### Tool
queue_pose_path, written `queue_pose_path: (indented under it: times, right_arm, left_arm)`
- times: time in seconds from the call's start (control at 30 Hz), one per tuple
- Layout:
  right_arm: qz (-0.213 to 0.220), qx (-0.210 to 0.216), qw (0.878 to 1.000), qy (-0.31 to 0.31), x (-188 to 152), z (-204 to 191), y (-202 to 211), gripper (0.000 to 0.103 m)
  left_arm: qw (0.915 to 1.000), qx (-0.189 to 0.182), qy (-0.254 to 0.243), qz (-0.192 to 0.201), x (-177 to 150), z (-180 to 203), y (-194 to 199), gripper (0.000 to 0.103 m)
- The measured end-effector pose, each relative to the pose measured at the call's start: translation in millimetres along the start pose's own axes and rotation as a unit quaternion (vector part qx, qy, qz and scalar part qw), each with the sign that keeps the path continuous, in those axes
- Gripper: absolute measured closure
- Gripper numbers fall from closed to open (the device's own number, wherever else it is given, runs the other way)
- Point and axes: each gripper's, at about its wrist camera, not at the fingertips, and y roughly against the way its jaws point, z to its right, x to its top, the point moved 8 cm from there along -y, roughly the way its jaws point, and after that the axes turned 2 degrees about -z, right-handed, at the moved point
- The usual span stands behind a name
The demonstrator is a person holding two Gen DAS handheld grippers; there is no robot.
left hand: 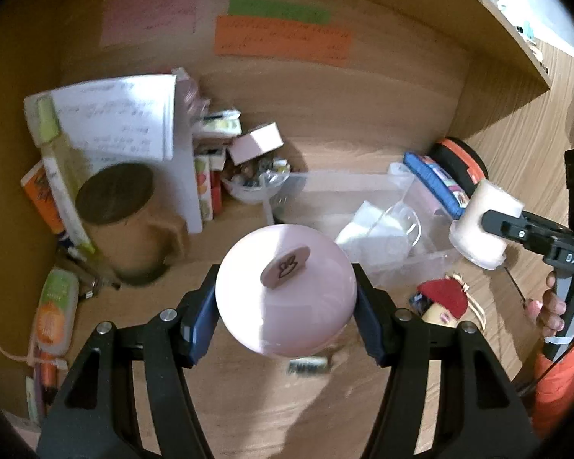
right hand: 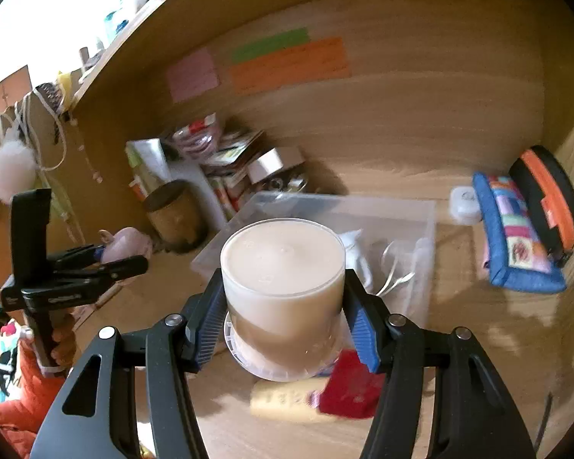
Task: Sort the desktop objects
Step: 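Carry the pink jar and white candle jar with both grippers over the bin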
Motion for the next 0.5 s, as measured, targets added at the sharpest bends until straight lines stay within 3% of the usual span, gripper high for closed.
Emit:
queue_pose_path:
  times: [0.27, 0.5]
  right_arm:
    - [0.002, -0.014, 1.000, -0.012, 16, 29, -13, 0.049]
    - [-0.002, -0.015, 1.000, -0.026, 30, 50, -33, 0.049]
  left_arm:
    - [0.9998, -0.017, -0.009, -0.007, 26, 15, -24, 0.041]
    - [0.9987, -0.033, -0.009, -0.038, 41, 26, -66, 0.041]
